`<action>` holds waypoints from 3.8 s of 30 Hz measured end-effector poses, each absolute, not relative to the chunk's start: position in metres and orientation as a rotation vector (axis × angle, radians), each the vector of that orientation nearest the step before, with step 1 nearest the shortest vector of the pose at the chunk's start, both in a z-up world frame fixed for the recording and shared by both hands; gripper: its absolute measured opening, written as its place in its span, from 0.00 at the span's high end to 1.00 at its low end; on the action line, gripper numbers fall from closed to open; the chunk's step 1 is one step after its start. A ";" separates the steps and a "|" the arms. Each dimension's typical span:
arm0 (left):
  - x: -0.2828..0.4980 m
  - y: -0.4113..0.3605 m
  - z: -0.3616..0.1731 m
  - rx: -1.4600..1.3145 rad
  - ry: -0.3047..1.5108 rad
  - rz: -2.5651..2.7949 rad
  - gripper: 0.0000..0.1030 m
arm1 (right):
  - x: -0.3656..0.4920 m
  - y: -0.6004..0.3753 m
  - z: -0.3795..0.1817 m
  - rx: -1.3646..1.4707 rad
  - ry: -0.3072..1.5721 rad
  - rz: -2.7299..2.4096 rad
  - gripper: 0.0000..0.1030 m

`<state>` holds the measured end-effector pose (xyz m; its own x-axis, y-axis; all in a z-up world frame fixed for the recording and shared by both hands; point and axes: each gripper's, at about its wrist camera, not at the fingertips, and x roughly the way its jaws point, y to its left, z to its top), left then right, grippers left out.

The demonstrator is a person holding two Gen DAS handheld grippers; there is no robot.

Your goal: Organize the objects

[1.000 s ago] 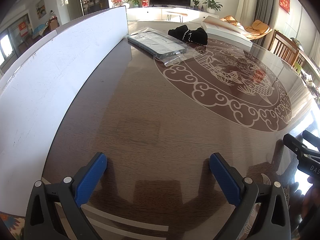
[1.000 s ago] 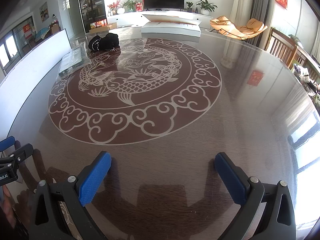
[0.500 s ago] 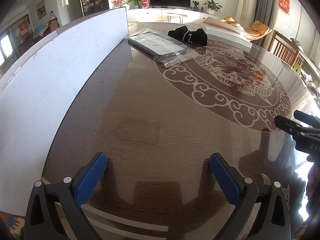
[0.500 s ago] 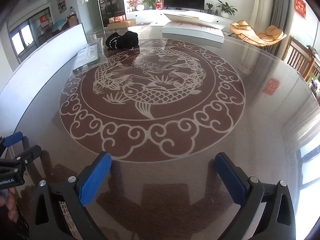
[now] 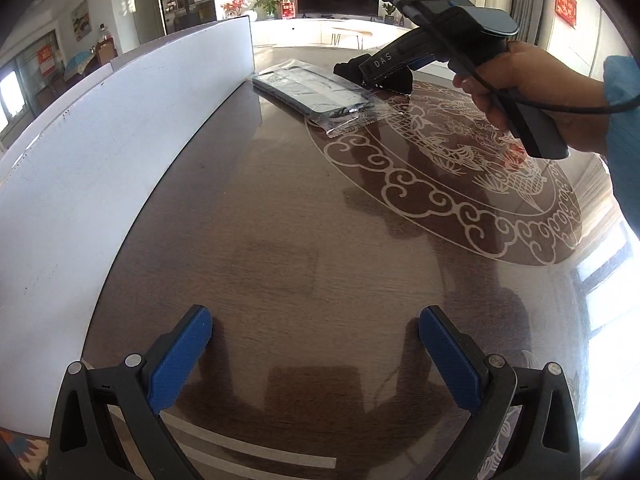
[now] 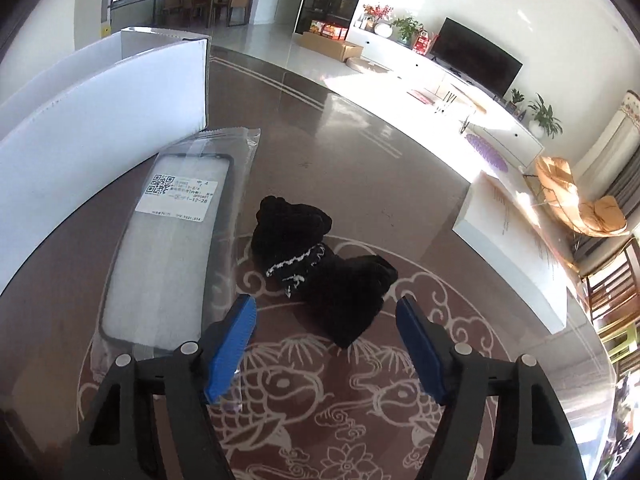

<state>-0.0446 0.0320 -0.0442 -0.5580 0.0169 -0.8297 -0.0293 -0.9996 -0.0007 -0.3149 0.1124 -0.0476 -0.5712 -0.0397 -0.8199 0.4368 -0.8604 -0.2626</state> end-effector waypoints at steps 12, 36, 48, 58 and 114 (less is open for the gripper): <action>-0.056 0.036 -0.047 -1.450 0.023 2.752 0.00 | -0.275 0.122 -0.056 1.329 0.393 -2.400 0.68; -0.142 0.028 -0.036 -1.523 -0.217 2.599 0.00 | -0.050 0.252 -0.066 1.294 0.289 -2.632 0.03; -0.306 0.020 -0.043 -1.691 -0.429 2.706 0.00 | -0.057 0.259 -0.070 1.339 0.178 -2.598 0.00; -0.313 0.043 -0.051 -1.549 -0.043 2.816 0.20 | -0.057 0.259 -0.070 1.339 0.178 -2.598 0.00; -0.087 0.070 -0.051 -1.322 0.169 2.586 0.00 | -0.057 0.259 -0.070 1.342 0.179 -2.599 0.00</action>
<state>-0.0866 0.0699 -0.0512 -0.5657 0.1525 -0.8104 -0.2568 -0.9665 -0.0026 -0.0573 0.2593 -0.0702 -0.5629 -0.1303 -0.8162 0.2409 -0.9705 -0.0112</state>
